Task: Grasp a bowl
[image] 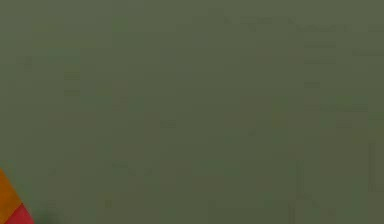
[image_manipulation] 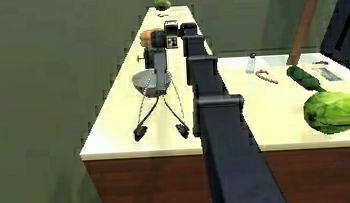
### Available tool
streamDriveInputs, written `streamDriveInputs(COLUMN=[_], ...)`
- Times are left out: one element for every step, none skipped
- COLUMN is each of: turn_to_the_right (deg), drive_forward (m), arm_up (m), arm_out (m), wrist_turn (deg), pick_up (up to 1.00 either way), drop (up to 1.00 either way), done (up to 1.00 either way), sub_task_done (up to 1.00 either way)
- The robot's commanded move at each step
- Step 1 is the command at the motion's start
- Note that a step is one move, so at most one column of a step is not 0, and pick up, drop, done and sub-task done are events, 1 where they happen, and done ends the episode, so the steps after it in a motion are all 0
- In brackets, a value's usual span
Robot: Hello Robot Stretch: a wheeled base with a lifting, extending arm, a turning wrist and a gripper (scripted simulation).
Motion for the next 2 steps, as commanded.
streamDriveInputs(turn_to_the_right=[0.0,0.0], drive_forward=[0.0,0.0], arm_up=[0.0,0.0], arm_out=[0.0,0.0], wrist_turn=[45.0,45.0], pick_up=[0.0,0.0], drop=[0.0,0.0], done=[0.0,0.0], sub_task_done=[0.0,0.0])
